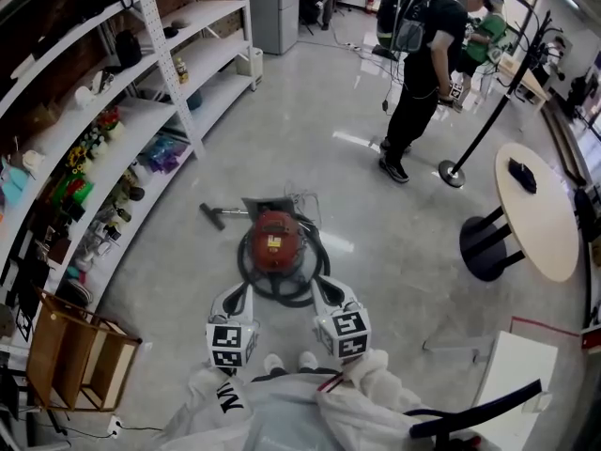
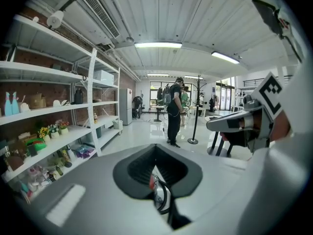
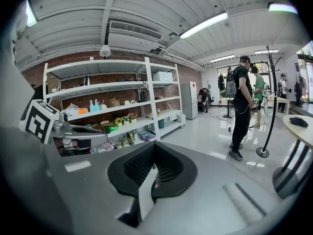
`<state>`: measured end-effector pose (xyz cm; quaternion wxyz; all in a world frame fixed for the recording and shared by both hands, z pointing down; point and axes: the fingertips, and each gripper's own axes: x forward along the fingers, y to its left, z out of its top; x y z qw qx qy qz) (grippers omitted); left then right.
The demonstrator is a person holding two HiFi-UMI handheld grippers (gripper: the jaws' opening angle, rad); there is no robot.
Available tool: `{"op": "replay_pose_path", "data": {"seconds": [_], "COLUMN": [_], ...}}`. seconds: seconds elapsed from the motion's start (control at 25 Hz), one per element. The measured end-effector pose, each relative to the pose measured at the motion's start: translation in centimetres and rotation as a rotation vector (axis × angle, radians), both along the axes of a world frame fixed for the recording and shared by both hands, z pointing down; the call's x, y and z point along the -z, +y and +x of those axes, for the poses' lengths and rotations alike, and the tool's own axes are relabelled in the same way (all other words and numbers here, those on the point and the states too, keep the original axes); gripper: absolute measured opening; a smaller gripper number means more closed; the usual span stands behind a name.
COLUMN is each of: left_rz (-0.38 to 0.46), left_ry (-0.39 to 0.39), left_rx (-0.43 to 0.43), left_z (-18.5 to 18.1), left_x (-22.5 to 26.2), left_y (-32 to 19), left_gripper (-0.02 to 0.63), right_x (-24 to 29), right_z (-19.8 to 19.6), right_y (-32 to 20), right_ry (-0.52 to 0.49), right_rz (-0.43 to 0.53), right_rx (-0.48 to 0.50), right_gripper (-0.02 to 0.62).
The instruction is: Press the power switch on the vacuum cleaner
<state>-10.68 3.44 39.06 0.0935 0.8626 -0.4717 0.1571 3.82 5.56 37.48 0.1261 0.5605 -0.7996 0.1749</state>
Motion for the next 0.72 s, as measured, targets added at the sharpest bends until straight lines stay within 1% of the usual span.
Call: {"op": "replay_pose_path", "data": {"seconds": [0.72], "left_rz": [-0.022], "left_ry": [0.01], "left_rx": [-0.001], "left_z": [0.79], "left_x": [-0.52], "left_y": [0.89], "left_gripper": [0.0], "right_x": [-0.57], "right_z": [0.56], "right_y": [0.83], "right_ry": [0.002], "right_rz": [-0.023], "right_rx": [0.006], "right_gripper": [-0.002]}}
